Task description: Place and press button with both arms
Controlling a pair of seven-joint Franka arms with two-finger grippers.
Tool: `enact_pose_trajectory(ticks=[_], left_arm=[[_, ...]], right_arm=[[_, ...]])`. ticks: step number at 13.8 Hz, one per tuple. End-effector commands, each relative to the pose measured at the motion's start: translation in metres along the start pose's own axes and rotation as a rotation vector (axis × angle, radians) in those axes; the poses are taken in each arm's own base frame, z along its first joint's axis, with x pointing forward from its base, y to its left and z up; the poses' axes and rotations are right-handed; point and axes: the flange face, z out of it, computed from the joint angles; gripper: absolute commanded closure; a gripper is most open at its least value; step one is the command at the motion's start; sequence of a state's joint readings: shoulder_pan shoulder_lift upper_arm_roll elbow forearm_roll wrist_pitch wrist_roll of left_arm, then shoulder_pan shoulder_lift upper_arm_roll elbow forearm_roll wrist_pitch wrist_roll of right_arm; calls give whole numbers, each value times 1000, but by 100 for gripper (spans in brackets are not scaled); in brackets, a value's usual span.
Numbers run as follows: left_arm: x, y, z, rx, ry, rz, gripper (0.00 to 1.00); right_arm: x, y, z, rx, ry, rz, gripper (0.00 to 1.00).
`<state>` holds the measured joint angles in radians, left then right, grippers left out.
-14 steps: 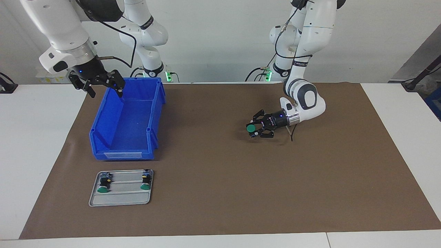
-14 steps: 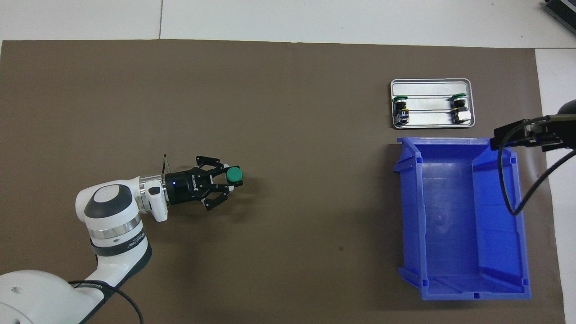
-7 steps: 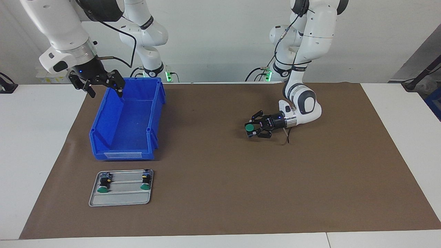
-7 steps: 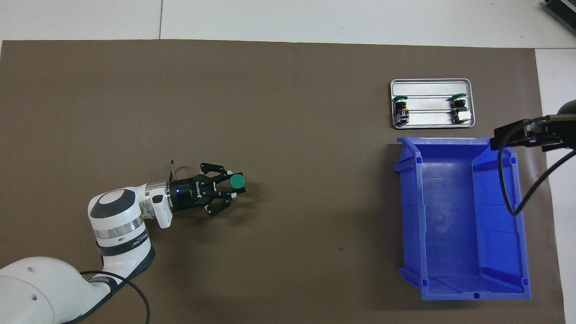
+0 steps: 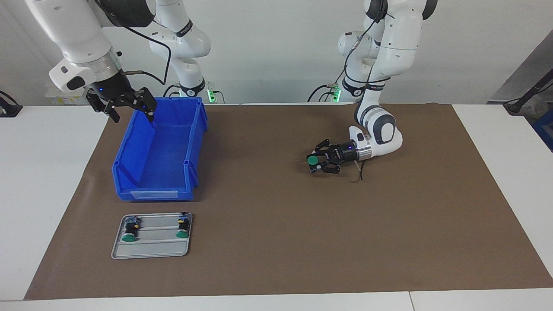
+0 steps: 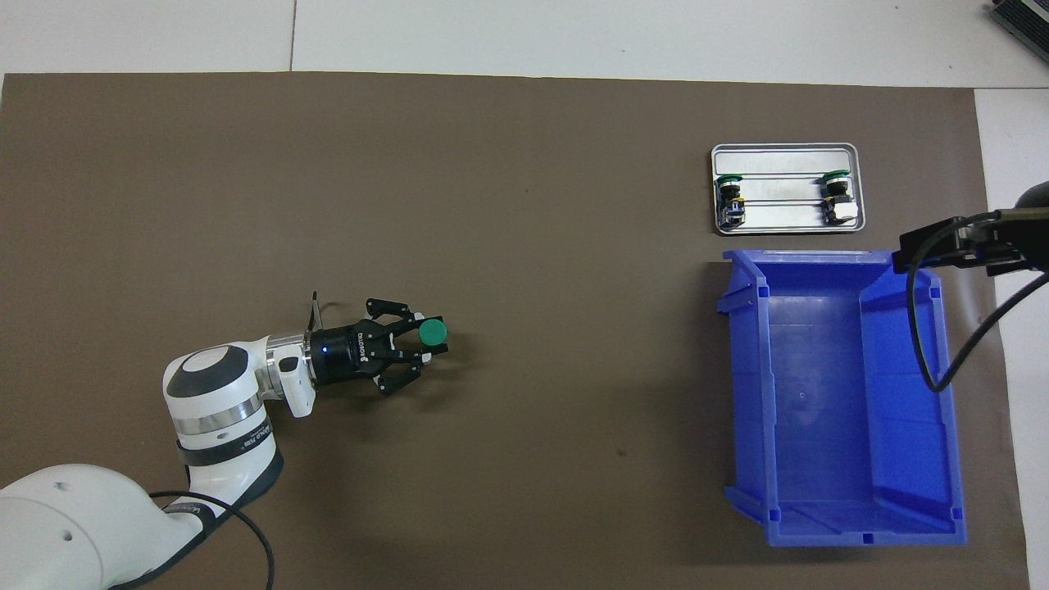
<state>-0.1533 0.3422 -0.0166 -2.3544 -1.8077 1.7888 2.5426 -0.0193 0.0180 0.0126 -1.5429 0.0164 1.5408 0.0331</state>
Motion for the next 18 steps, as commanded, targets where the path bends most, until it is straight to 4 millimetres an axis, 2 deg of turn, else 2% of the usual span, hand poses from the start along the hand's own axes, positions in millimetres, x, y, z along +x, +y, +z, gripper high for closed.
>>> enact_pose_trajectory(ticks=[1, 4, 6, 8, 12, 13, 15, 18], left_arm=[[-11, 4, -2, 7, 33, 11, 61], [-17, 6, -2, 4, 35, 17, 61], [-17, 6, -2, 3, 38, 18, 57], [-16, 6, -4, 3, 43, 18, 38], [-17, 5, -9, 14, 42, 14, 23], [-18, 5, -9, 15, 41, 13, 14], [-19, 5, -9, 18, 35, 12, 5], [-23, 8, -10, 18, 26, 2, 1]], right_arm=[[-7, 0, -2, 14, 5, -22, 0], [-7, 0, -2, 14, 5, -22, 0], [-7, 0, -2, 14, 5, -22, 0], [-7, 0, -2, 14, 5, -22, 0], [-7, 0, -2, 14, 5, -22, 0], [-7, 0, -2, 14, 6, -22, 0], [-7, 0, -2, 14, 5, -22, 0], [-7, 0, -2, 14, 5, -22, 0]])
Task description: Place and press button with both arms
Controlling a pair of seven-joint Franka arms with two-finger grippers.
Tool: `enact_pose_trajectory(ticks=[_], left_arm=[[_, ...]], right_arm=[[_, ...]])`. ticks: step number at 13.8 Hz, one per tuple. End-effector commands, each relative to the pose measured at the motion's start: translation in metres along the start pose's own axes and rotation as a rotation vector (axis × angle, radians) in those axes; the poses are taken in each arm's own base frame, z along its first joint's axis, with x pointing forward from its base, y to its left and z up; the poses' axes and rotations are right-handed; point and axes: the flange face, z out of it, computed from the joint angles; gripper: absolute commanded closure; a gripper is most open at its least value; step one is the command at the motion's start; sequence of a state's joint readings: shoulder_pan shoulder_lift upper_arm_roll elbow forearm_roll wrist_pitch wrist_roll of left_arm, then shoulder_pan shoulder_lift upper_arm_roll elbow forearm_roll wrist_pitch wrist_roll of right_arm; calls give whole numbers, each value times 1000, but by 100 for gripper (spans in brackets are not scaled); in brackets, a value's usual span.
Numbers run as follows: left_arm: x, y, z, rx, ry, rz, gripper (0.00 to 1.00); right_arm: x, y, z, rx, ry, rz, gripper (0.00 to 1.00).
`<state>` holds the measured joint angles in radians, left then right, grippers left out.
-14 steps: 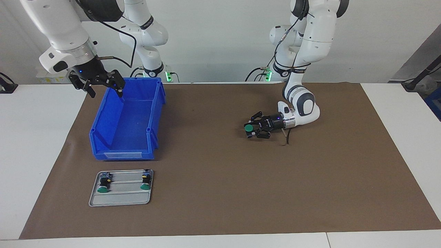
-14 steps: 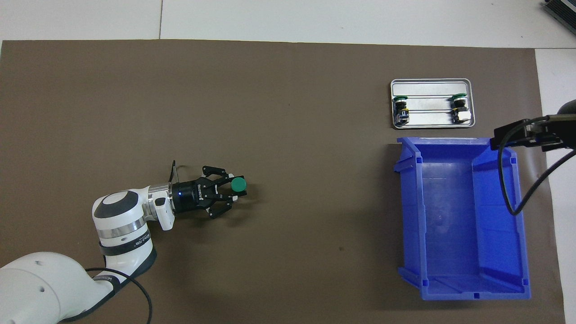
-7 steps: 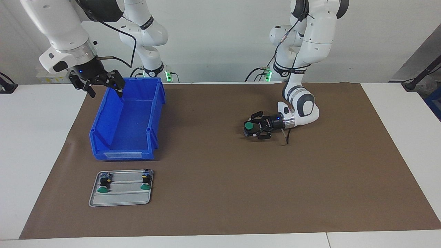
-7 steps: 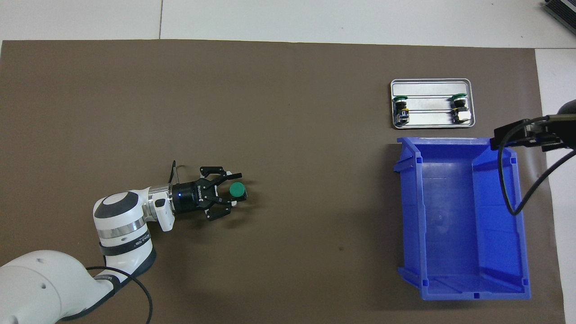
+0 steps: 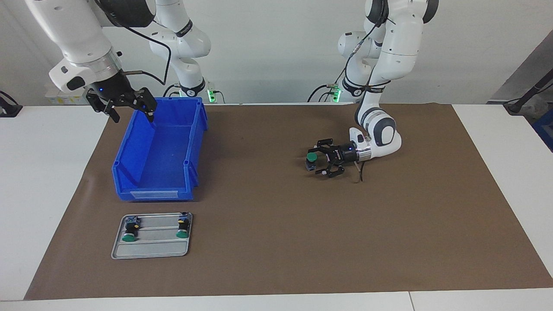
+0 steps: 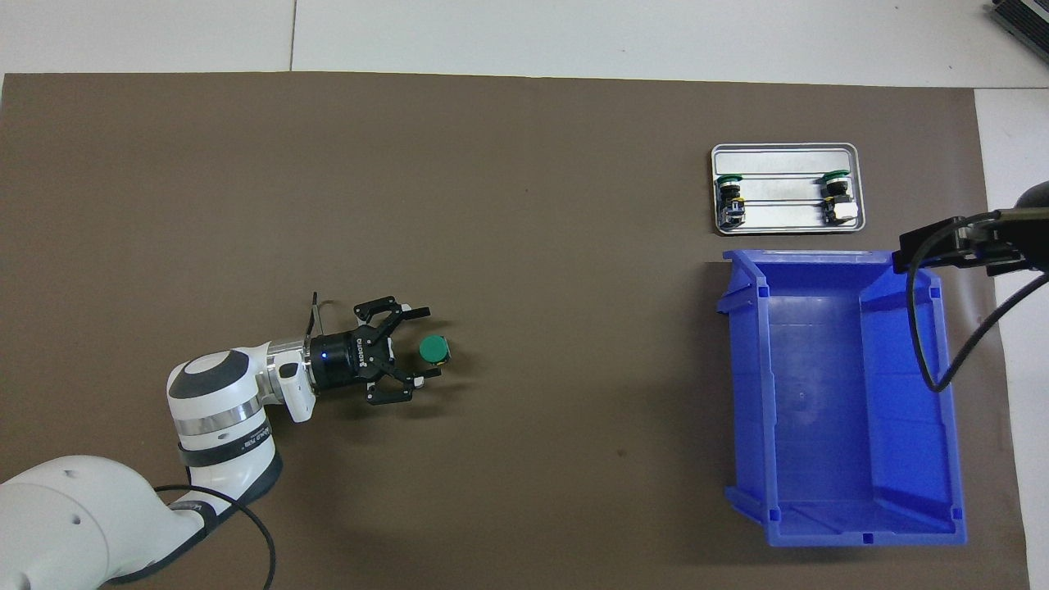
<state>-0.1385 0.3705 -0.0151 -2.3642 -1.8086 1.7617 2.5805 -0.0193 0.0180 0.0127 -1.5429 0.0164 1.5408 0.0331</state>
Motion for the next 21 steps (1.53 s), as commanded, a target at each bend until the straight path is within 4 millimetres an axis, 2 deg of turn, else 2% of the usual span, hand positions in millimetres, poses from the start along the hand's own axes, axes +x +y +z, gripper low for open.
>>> enact_pose_trajectory(ticks=[1, 5, 8, 13, 15, 17, 19, 21], left_arm=[[-9, 5, -5, 23, -3, 1, 1], [-7, 2, -10, 34, -12, -5, 2], [4, -10, -28, 48, -4, -27, 2], [30, -48, -78, 49, -48, -38, 2], [48, -67, -99, 59, -64, -63, 2], [86, -88, -123, 66, -101, -107, 2], [137, -114, -154, 56, -204, -172, 2], [189, -131, -169, 41, -305, -223, 2]], right_arm=[[-7, 0, -2, 14, 6, -22, 0], [-7, 0, -2, 14, 6, -22, 0], [-7, 0, -2, 14, 5, -22, 0], [-7, 0, -2, 14, 5, -22, 0], [-7, 0, -2, 14, 5, -22, 0], [-7, 0, -2, 14, 6, -22, 0], [-7, 1, -2, 14, 5, -20, 0], [-7, 0, -2, 14, 5, -22, 0]])
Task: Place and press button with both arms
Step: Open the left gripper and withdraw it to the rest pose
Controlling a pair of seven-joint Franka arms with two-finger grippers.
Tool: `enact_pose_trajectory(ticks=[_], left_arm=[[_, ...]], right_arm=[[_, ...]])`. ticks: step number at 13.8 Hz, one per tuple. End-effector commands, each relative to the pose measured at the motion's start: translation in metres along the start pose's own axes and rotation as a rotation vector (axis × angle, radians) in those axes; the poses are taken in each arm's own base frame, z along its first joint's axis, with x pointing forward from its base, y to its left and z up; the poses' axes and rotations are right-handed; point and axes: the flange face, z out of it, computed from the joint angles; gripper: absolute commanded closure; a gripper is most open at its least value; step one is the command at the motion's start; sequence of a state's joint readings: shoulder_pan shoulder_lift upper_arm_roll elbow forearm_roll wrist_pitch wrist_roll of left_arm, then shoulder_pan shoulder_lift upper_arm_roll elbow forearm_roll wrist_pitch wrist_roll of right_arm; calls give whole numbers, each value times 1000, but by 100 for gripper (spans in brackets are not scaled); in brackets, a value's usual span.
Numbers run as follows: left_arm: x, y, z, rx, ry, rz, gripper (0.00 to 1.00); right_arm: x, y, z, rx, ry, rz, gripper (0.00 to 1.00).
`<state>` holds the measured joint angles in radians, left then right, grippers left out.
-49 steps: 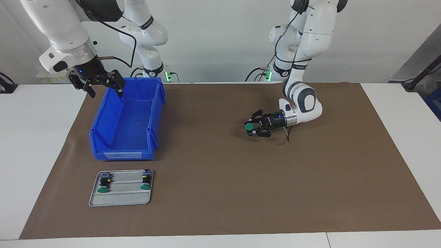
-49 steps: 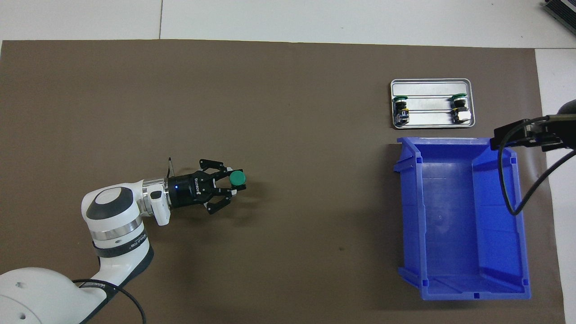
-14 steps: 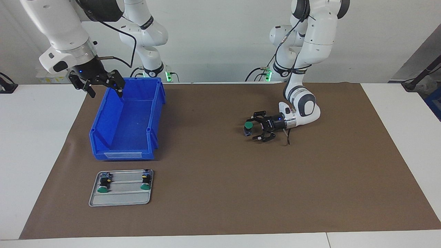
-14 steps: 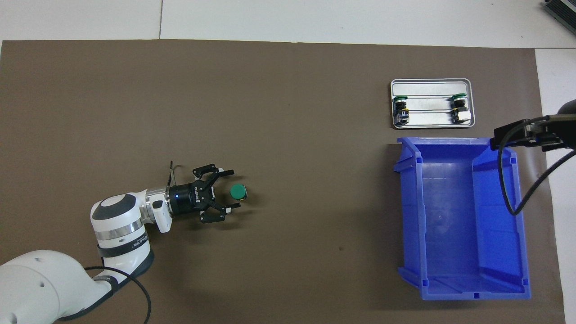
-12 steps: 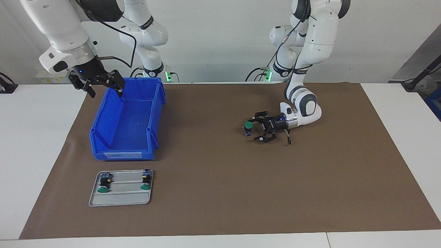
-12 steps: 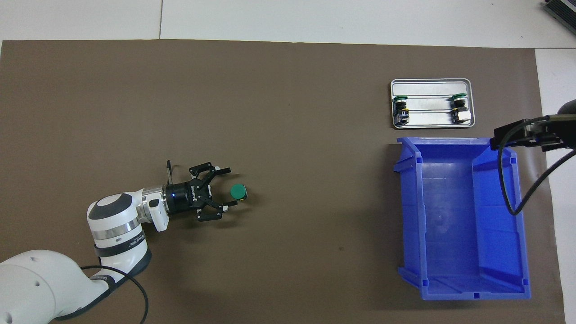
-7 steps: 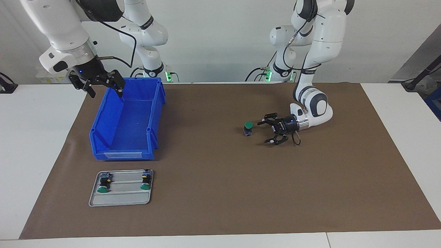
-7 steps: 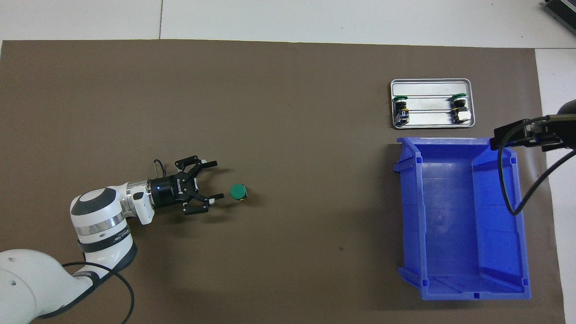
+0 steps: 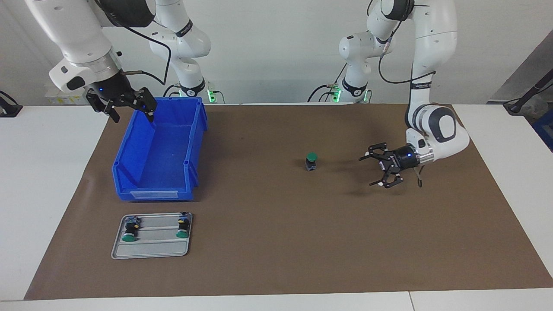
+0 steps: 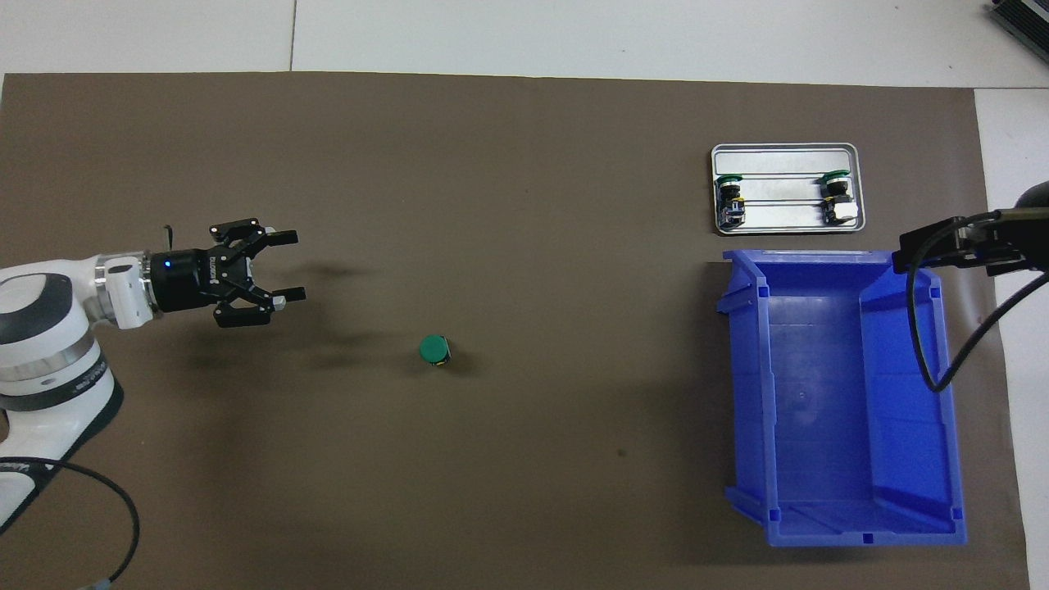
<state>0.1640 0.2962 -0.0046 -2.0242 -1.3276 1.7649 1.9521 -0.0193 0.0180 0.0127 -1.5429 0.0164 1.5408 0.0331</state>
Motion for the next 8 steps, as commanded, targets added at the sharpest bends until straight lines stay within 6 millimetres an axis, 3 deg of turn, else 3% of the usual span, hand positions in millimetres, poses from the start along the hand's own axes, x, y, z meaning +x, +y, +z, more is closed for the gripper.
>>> enact_pose_trajectory(ticks=[1, 3, 4, 8], left_arm=[[77, -4, -33, 7, -151, -74, 2], [144, 14, -45, 84, -302, -185, 2], [178, 26, -39, 118, -382, -235, 2], [247, 89, -11, 337, -657, -354, 0]], right_arm=[[-7, 0, -2, 14, 6, -22, 0], [-7, 0, -2, 14, 5, -22, 0], [-7, 0, -2, 14, 5, -22, 0], [-7, 0, -2, 14, 5, -22, 0]])
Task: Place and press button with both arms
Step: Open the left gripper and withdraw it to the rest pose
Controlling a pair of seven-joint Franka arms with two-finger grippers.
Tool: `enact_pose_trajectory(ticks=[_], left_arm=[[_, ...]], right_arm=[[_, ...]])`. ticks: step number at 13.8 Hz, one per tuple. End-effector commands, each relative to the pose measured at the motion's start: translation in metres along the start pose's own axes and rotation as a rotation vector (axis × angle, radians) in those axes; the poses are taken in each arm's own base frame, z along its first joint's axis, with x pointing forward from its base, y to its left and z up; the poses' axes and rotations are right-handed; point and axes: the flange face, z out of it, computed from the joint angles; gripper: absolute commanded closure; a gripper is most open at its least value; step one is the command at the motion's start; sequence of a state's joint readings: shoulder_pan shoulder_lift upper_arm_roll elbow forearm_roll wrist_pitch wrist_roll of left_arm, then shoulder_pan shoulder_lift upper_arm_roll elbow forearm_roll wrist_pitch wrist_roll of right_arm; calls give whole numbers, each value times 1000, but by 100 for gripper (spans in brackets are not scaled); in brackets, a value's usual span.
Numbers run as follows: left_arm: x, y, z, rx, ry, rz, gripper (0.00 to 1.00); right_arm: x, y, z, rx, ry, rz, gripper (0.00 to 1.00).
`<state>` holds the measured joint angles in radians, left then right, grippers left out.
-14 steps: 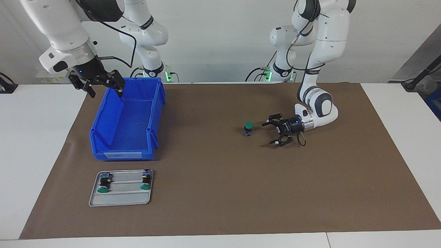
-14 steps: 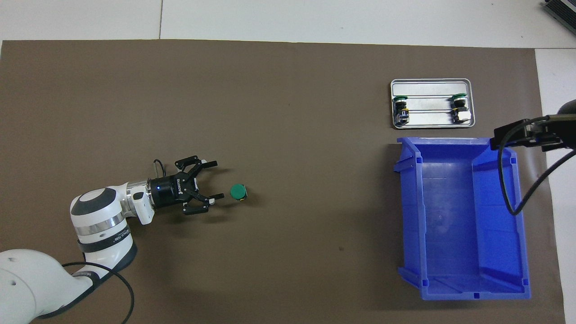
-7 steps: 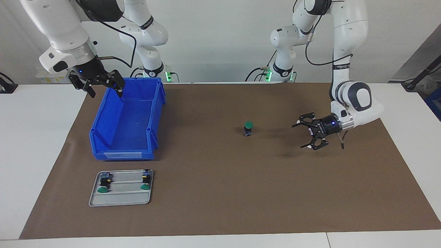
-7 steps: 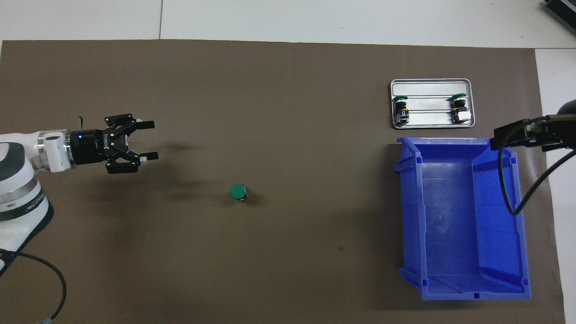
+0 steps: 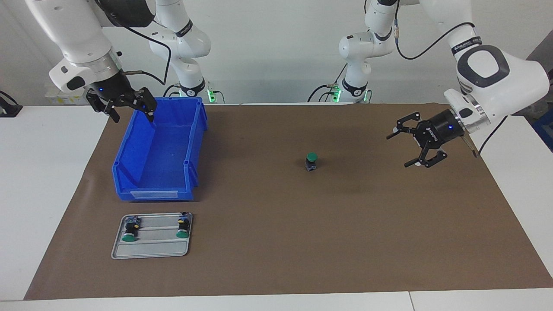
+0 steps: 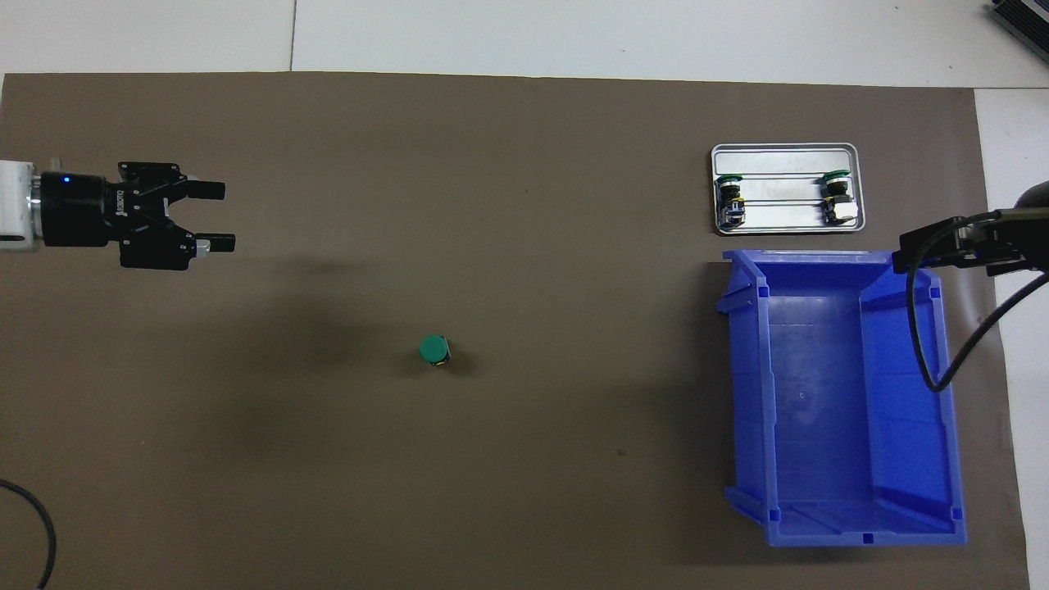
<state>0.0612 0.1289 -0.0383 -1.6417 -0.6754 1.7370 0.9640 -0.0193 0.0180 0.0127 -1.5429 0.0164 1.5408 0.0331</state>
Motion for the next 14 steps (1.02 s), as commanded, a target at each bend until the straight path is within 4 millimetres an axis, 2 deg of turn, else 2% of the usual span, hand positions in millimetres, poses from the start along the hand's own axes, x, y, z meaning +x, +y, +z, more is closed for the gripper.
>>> enact_pose_trajectory(ticks=[1, 3, 5, 7, 10, 12, 14], left_arm=[[20, 52, -6, 196, -172, -124, 0], [33, 80, -4, 370, -290, -205, 0], [28, 88, -8, 464, -336, -336, 0], [16, 78, -15, 491, -329, -487, 0], [-29, 49, -54, 497, -348, -614, 0], [-38, 39, -63, 508, -327, -640, 0], [-43, 36, -62, 511, -324, -657, 2]], right_arm=[[-7, 0, -2, 14, 5, -22, 0], [-7, 0, -2, 14, 5, -22, 0], [-7, 0, -2, 14, 5, -22, 0], [-7, 0, -2, 14, 5, -22, 0], [-7, 0, -2, 14, 5, -22, 0], [-7, 0, -2, 14, 6, -22, 0], [-7, 0, -2, 14, 6, -22, 0]])
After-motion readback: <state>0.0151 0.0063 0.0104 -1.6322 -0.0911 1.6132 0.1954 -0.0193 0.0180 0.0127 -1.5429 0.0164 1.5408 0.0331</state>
